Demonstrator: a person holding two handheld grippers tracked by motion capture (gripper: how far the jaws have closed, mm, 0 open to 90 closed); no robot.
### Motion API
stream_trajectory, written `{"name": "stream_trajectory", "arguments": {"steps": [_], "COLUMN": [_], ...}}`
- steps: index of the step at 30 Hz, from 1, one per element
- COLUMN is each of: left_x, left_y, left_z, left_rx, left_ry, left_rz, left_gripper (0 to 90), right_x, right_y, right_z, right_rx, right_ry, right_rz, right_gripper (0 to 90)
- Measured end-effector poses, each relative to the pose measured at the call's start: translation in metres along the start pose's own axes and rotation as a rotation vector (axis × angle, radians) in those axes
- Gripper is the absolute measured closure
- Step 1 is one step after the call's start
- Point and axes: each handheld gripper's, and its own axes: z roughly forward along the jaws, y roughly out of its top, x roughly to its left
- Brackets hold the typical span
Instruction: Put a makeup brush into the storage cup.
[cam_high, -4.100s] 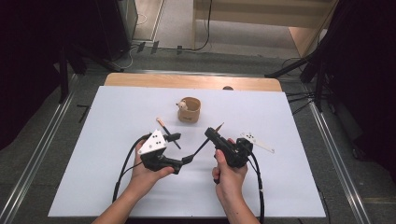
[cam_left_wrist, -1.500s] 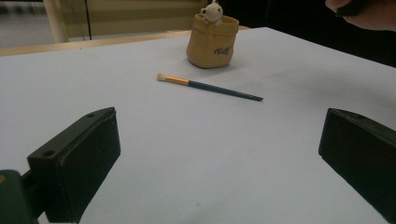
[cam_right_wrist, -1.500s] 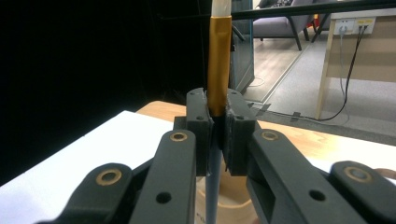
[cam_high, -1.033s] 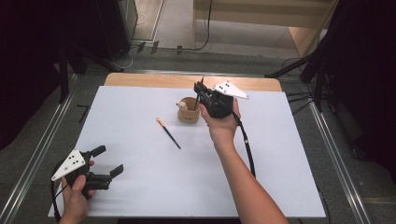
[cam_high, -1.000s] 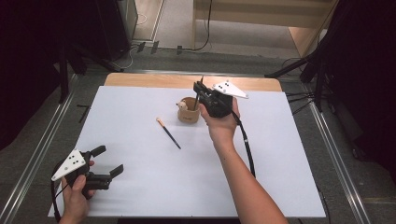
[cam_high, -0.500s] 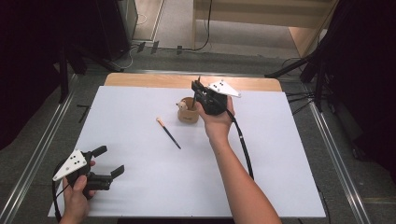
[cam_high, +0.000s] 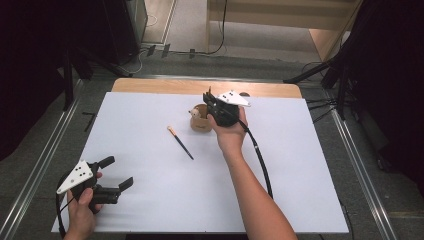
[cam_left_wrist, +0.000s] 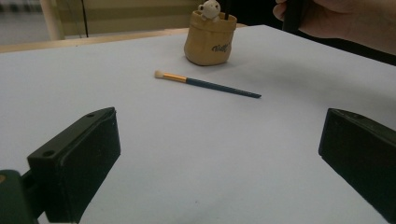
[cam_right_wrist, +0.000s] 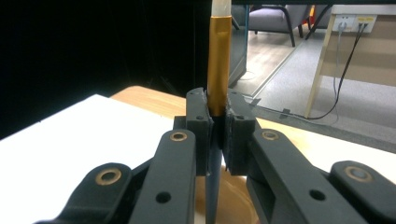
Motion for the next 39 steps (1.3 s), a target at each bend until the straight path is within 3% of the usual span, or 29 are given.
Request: {"name": "stream_trajectory", "arguments": {"steps": [11, 19, 20, 22, 26, 30, 35, 39], "left_x": [0.0, 0.0, -0.001, -0.001, -0.001, -0.001, -0.001, -0.001], "left_y": [0.0, 0.0, 0.0, 0.0, 0.0, 0.0, 0.0, 0.0], "left_z": [0.001, 0.001, 0.001, 0.001, 0.002, 0.002, 0.002, 0.003], "left_rx": [0.002, 0.007, 0.007, 0.007, 0.007, 0.008, 0.006, 0.007], "left_ry": [-0.003, -0.004, -0.003, -0.004, -0.005, -0.006, -0.006, -0.007], "left_rz": [0.002, 0.003, 0.003, 0.003, 0.002, 0.005, 0.004, 0.006], "left_gripper": [0.0, 0.0, 0.0, 0.0, 0.0, 0.0, 0.0, 0.0], "right_x": [0.003, -0.001, -0.001, -0.001, -0.002, -0.005, -0.01, -0.014], "right_y": [-0.012, -0.02, -0.021, -0.021, -0.018, -0.018, -0.021, -0.026], "right_z": [0.008, 0.009, 0.009, 0.009, 0.004, -0.006, -0.021, -0.035], "right_rx": [0.038, 0.074, 0.082, 0.091, 0.141, 0.141, 0.156, 0.139], "right_ry": [-0.003, -0.04, -0.045, -0.054, -0.075, -0.077, -0.086, -0.091], "right_rz": [0.002, -0.001, 0.002, 0.03, 0.06, 0.066, 0.065, 0.024], "right_gripper": [84.6, 83.9, 80.8, 58.9, 42.0, 33.5, 13.3, 11.0]}}
